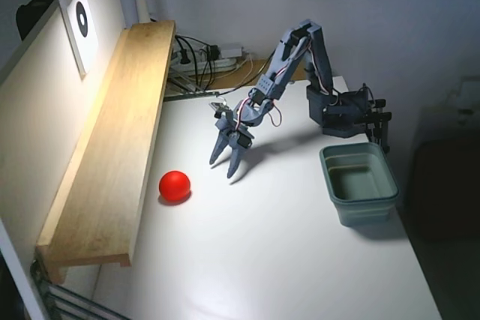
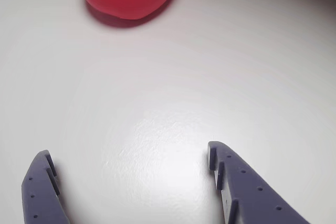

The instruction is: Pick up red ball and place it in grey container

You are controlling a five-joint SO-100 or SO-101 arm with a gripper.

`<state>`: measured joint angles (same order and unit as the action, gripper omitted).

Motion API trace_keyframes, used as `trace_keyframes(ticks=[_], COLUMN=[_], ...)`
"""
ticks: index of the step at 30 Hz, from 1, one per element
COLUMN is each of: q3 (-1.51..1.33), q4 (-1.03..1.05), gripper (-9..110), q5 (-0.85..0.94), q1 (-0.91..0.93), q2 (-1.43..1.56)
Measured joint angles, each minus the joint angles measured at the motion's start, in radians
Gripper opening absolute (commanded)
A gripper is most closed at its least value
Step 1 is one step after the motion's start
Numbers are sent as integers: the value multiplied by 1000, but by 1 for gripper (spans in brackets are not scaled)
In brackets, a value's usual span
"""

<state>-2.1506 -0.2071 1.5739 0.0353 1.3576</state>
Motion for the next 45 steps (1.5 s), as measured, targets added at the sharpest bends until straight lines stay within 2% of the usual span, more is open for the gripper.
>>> trace_keyframes(ticks=[24,45], q3=[532,655], q4=[161,212], gripper=[38,38], q5=[0,2], q1=[0,0], q2=[-368,-439])
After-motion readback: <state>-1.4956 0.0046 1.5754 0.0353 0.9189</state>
